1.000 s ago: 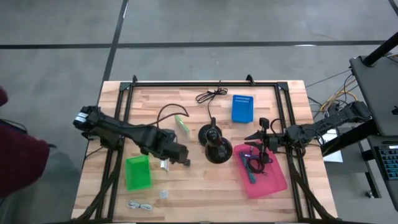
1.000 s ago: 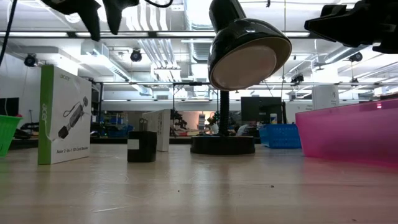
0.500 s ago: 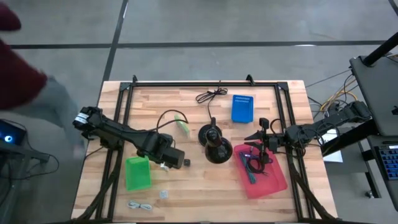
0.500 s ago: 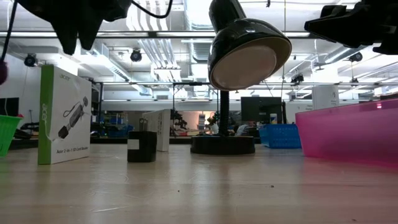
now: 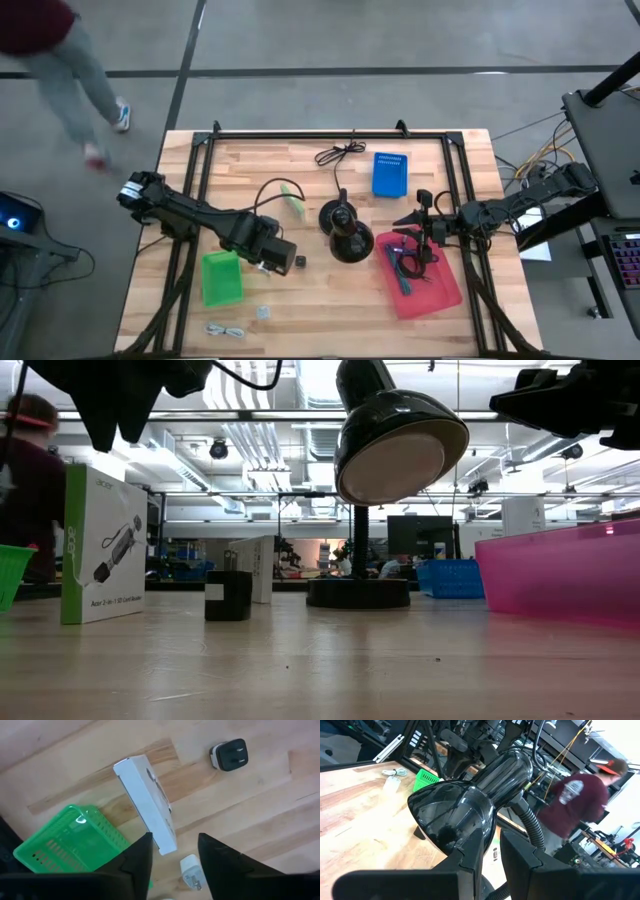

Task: Pick and place items into bin
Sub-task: Put the bottom white card reader box into the green bin

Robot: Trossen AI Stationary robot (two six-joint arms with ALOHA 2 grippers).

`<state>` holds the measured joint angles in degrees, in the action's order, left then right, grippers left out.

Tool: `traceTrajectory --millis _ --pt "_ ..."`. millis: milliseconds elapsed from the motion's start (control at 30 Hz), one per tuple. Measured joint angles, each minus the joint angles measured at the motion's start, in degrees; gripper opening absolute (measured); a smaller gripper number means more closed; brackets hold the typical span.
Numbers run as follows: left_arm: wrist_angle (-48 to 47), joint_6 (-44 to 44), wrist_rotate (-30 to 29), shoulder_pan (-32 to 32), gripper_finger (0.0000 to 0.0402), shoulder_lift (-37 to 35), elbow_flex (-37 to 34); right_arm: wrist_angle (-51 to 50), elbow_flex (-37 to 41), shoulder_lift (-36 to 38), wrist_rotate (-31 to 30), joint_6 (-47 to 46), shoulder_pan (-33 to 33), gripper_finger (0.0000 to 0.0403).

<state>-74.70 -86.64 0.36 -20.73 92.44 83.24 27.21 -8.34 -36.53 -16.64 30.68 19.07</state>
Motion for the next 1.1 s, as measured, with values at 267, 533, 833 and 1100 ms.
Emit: traceTrajectory --millis 267,533,833,1100 --pt "-3.07 -8.82 -0.83 0.13 0.0212 0.00 -0.38 0.01 0.00 0.00 0.00 0.00 0.00 0.0054" --pt "-0.82 -11.91 -0.66 0.17 0.0215 0.00 -3.71 0.01 0.00 0.00 0.00 0.00 0.00 0.0054" --pt "0.24 -12.37 -2.76 0.24 0.0215 0.05 -4.14 0.03 0.00 0.00 0.00 0.00 0.02 0.0054" --pt "1.11 -12.53 -4.49 0.48 0.0215 0.28 -5.79 0.01 0.00 0.01 0.00 -0.01 0.01 0.0054"
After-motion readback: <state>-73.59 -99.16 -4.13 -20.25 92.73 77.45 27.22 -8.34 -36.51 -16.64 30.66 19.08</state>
